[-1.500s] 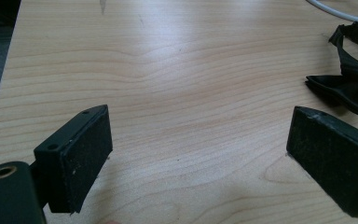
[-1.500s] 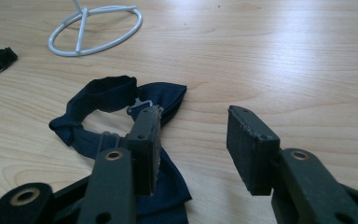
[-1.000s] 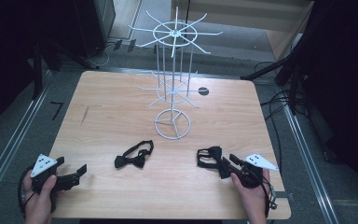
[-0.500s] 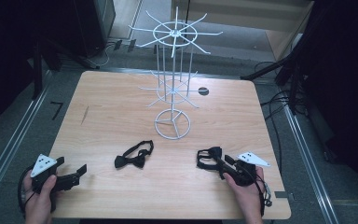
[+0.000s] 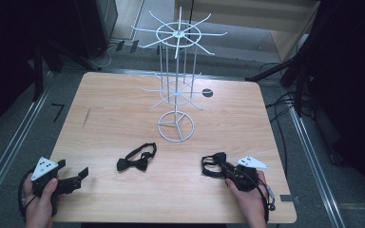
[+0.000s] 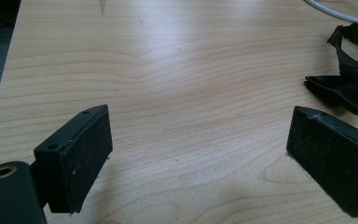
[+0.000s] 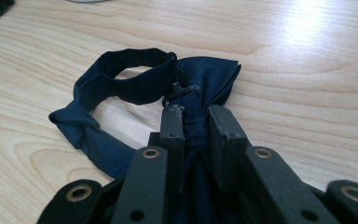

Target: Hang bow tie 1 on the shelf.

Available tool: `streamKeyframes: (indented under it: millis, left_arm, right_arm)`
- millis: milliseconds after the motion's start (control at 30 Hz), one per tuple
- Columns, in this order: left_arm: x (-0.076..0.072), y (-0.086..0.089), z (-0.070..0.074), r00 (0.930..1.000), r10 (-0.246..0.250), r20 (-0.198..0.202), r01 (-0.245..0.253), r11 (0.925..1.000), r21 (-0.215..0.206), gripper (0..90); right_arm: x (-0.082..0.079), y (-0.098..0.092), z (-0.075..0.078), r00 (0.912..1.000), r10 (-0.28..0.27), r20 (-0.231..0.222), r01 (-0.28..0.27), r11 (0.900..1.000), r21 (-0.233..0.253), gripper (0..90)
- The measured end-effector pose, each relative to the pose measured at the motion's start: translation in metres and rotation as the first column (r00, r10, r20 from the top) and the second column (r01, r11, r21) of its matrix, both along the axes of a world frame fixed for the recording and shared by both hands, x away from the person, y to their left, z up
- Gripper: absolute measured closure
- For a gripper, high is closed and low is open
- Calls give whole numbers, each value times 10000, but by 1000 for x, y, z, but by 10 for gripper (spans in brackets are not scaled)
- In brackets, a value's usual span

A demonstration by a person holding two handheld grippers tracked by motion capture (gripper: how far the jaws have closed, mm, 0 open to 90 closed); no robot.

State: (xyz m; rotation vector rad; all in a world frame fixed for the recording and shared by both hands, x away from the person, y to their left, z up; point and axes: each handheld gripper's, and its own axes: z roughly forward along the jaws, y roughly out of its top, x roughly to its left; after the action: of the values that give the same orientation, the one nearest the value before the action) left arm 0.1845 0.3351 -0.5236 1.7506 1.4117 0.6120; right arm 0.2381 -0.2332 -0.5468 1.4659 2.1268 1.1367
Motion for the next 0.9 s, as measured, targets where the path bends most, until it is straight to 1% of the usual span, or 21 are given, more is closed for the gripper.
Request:
streamKeyframes:
  millis: [33,100,200,267,300,367,400,533,667,800,900]
  left_arm:
    - [0,0,0,10000,-12,1,12,10000,-1,74]
    - [0,0,0,10000,-15,5,15,10000,12,74]
    - [0,0,0,10000,-27,-11,27,10000,-10,73]
    - [0,0,0,10000,-32,-14,32,10000,-3,74]
    - [0,0,0,10000,-42,-12,42,10000,7,73]
    - [0,0,0,10000,-34,-7,34,10000,-6,73]
    - [0,0,0,10000,-22,-2,22,10000,-18,74]
    - [0,0,0,10000,-38,-27,38,10000,-9,73]
    - [0,1,0,10000,-36,-33,36,10000,-67,73]
    - [0,1,0,10000,-37,-22,37,10000,-85,73]
    - [0,1,0,10000,-29,-13,28,9999,-122,73]
  right_arm:
    - [-1,0,0,10000,40,61,-40,9999,-97,785]
    - [-1,1,1,10000,45,80,-44,9999,-138,785]
    - [-3,1,5,9995,51,305,-52,10000,30,785]
    - [-4,1,6,9994,12,345,-15,10000,77,786]
    - [-5,2,10,9986,-7,520,-3,9998,185,785]
    - [-6,2,11,9981,4,609,-18,9998,218,785]
    - [-7,3,14,9968,31,794,-51,9997,245,785]
    - [-8,4,17,9961,17,879,-51,9992,384,785]
    - [-8,5,23,9953,-66,965,-13,9966,820,785]
    - [-8,6,31,9923,-101,1234,-12,9958,912,784]
    - [-8,6,35,9914,-107,1307,-17,9956,941,784]
